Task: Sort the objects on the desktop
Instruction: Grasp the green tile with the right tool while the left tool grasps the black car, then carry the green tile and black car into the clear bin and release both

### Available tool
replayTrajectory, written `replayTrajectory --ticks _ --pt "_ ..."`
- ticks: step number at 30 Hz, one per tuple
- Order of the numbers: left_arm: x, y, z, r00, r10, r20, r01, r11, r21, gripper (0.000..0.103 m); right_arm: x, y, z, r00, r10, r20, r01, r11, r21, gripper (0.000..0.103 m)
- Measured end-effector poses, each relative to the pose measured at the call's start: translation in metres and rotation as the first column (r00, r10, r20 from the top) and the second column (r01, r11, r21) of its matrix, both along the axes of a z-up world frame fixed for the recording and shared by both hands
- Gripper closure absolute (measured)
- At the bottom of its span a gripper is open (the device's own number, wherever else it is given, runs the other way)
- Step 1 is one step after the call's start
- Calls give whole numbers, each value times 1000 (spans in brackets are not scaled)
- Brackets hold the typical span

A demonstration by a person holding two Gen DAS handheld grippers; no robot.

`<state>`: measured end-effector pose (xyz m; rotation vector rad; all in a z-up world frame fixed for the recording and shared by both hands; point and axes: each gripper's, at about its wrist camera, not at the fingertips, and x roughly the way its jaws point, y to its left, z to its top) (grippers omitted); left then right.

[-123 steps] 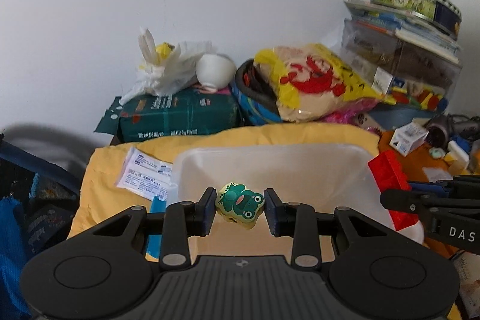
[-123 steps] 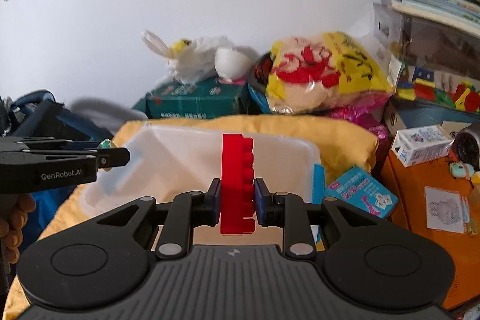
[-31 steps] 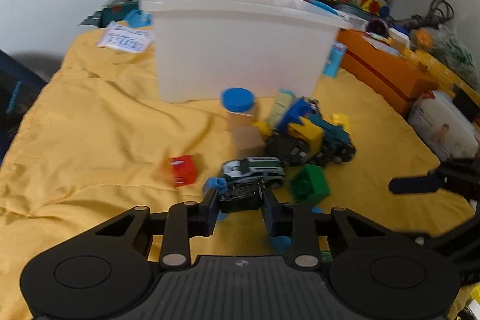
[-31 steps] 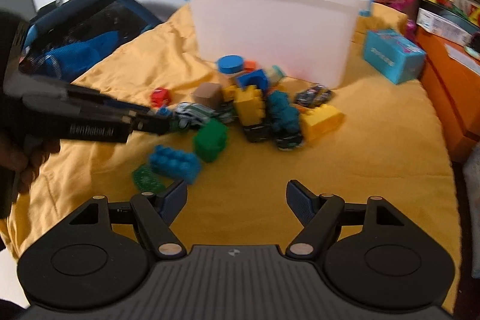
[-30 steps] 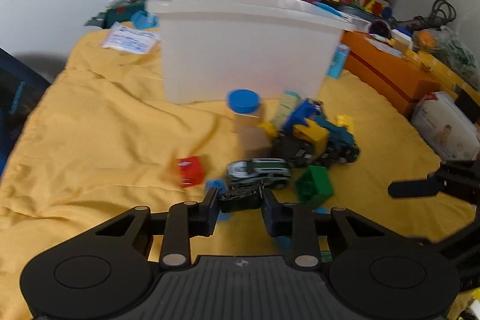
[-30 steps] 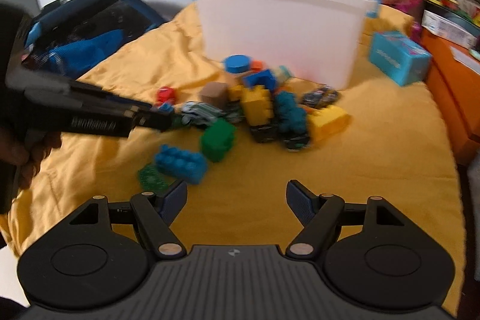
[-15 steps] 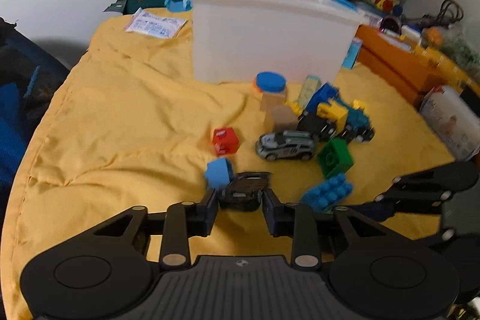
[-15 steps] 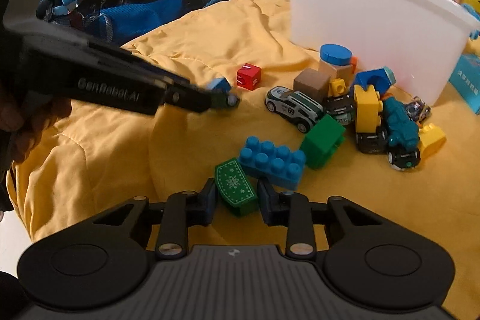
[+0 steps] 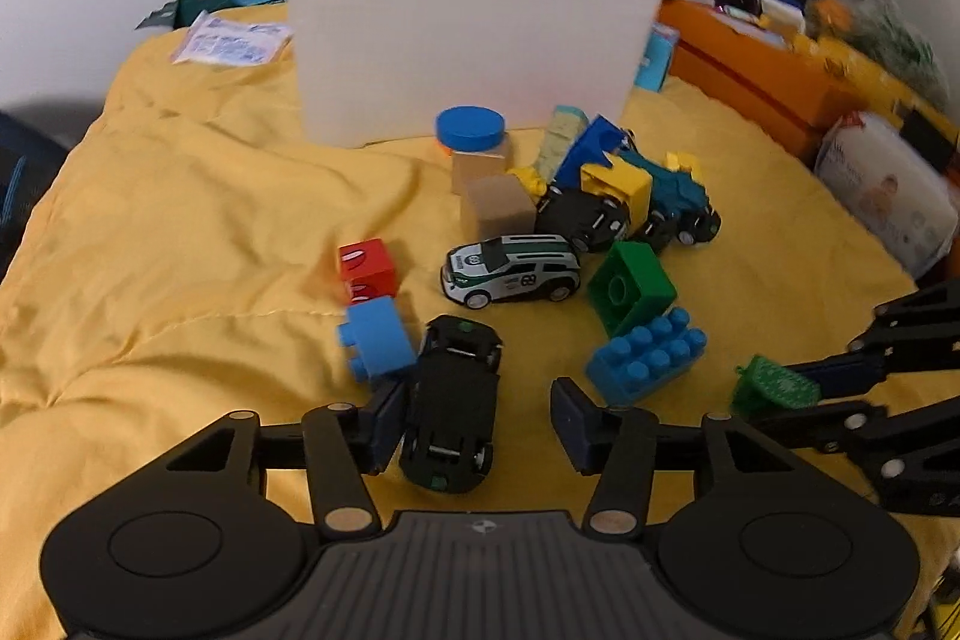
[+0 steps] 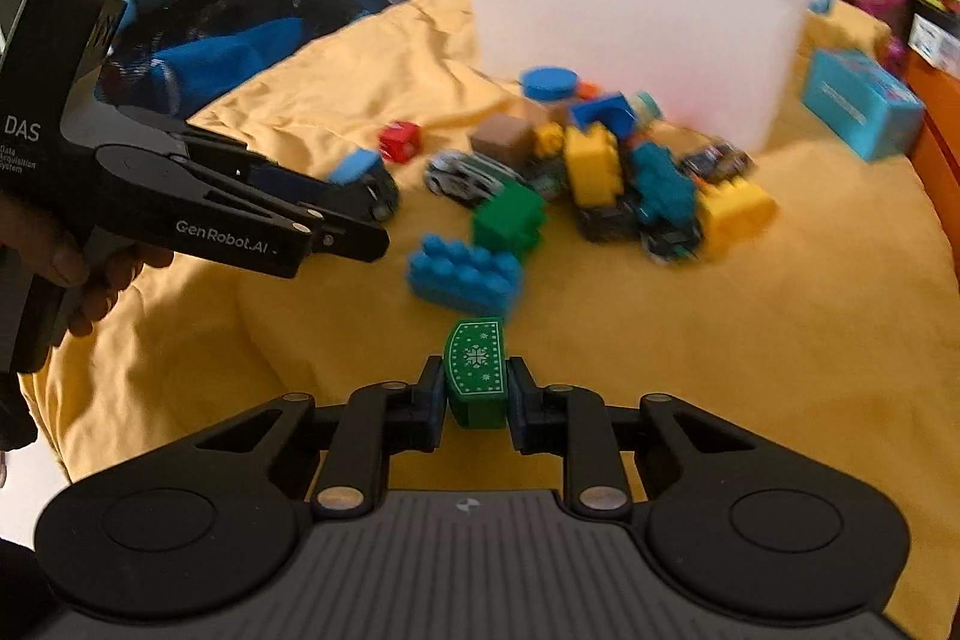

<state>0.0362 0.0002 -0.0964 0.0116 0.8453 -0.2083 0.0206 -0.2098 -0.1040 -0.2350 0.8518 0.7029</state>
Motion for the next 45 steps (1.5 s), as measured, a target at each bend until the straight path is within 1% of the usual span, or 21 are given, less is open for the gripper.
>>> replayTrajectory --ticks 1,2,4,6,9,15,17,21,25,31,35,37,41,45 --pt "1 -1 -1 1000 1 4 -1 1000 6 52 -1 -2 -1 1000 -7 -1 7 1000 -2 79" --pt "2 -1 -1 1000 3 9 -3 1000 7 62 -1 -4 -1 1000 -12 -3 12 1000 -3 79" --pt "3 -1 0 1000 9 12 -9 1000 20 71 -2 -8 -1 1000 -23 -8 23 1000 3 79" --pt "3 1 3 1000 15 13 -15 1000 15 71 -2 -9 -1 1000 -31 -3 31 999 11 79" --pt "-1 1 11 999 20 36 -21 999 26 71 -1 -11 4 999 -44 10 44 999 31 79" --pt "-3 5 32 995 70 64 -70 998 -9 71 10 -18 16 995 -95 20 93 992 84 79" --pt "-2 5 42 993 84 79 -83 996 -18 71 15 -21 21 994 -109 27 106 989 98 79" --pt "3 2 70 985 104 140 -97 994 -50 71 25 -27 39 987 -145 61 136 981 142 79" --pt "16 3 100 973 125 194 -113 991 -72 71 39 -31 66 978 -179 102 157 968 195 79" --pt "39 0 135 961 127 244 -116 992 -57 71 63 -35 103 962 -232 143 189 946 265 79" --pt "57 2 150 957 132 259 -120 991 -61 71 79 -36 122 953 -256 162 203 937 285 79" --pt "67 4 156 957 134 258 -121 991 -64 71 89 -36 128 950 -266 162 211 933 292 79" --pt "84 7 168 948 138 286 -130 990 -47 71 109 -37 140 945 -278 174 220 930 293 79" --pt "101 9 177 944 156 291 -145 988 -58 71 127 -38 151 940 -284 186 219 926 307 79"
